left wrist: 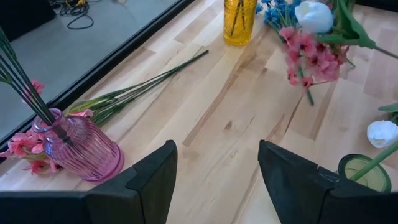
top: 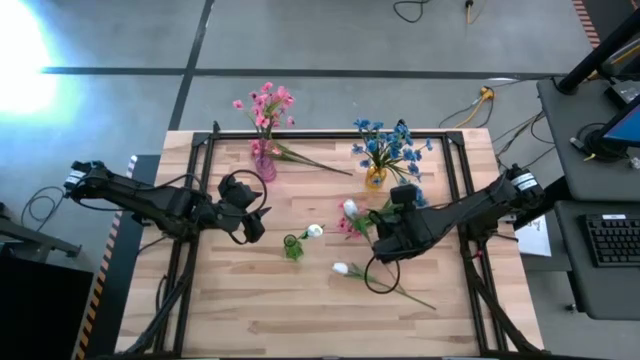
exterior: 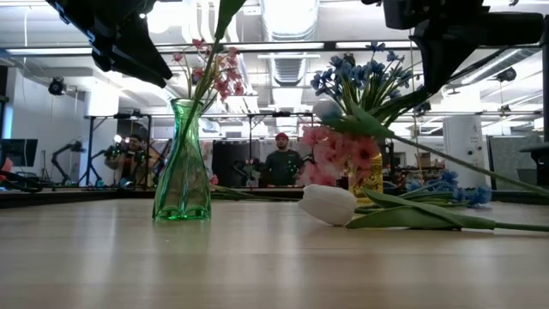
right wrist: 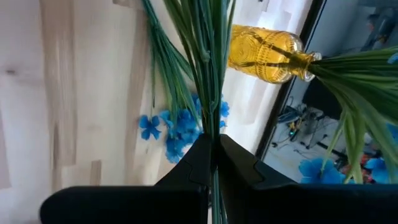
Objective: Sort flowers into vase by color
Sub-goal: Put the bottom pink flowers into the pink vase
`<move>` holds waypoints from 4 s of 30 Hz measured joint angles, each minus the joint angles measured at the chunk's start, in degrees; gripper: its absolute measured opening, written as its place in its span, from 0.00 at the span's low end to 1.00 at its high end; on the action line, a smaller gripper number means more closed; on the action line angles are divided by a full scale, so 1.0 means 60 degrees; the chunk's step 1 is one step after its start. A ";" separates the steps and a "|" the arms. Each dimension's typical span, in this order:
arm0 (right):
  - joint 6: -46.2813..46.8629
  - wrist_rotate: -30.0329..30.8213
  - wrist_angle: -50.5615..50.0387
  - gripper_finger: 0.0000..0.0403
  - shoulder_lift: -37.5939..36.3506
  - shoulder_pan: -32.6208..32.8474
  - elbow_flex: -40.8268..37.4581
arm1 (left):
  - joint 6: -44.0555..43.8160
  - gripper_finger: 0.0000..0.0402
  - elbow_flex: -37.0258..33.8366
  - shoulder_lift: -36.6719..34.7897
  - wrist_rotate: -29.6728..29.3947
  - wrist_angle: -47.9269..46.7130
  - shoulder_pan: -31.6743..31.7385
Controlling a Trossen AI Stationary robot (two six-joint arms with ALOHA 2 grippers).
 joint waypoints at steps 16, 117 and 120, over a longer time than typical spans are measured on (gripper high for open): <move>0.0035 0.2366 0.0291 0.03 0.0000 0.0322 0.0000 | 0.0206 0.53 -0.0003 0.0000 -0.0018 0.0004 0.0000; -0.5468 -0.2974 1.3385 0.03 -0.0773 -0.1829 0.2787 | 0.8968 0.53 0.1381 0.1009 0.2476 1.1100 0.0243; -0.5522 -0.2936 1.3443 0.03 -0.0755 -0.1861 0.2787 | 0.8992 0.53 0.1381 0.1009 0.3336 1.1198 0.0370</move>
